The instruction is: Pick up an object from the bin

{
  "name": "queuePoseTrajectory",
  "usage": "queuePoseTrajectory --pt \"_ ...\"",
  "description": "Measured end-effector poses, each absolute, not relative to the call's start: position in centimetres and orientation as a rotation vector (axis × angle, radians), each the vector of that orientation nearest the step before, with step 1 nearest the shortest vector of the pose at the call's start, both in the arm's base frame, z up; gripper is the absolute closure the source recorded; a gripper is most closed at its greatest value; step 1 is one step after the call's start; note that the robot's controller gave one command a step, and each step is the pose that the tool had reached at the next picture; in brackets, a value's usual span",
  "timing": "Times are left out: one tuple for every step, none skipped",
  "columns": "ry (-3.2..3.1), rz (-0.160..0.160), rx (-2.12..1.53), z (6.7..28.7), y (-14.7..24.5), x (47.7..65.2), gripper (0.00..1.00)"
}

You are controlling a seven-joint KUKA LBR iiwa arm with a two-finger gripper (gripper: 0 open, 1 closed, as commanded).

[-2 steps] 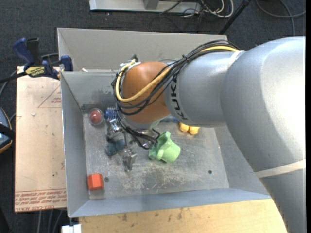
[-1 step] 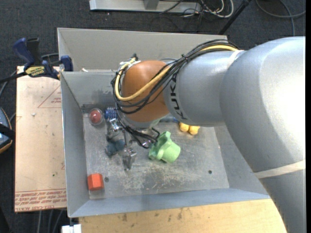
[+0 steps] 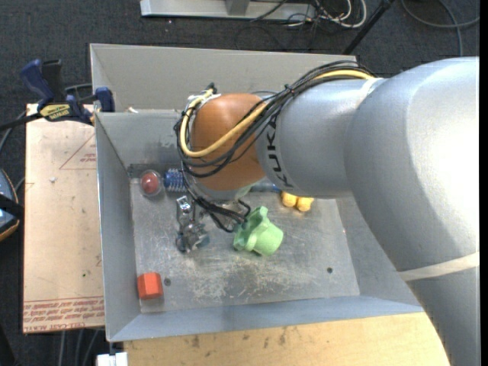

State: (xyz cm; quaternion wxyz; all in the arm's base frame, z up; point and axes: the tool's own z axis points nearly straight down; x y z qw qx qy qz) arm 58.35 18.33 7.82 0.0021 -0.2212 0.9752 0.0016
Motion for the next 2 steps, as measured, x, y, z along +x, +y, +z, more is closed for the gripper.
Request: queuePoseTrajectory --pt "3.061 0.004 -0.689 9.5 18.4 58.4 1.00" --pt "3.054 0.003 -0.683 18.6 18.6 58.7 1.00"
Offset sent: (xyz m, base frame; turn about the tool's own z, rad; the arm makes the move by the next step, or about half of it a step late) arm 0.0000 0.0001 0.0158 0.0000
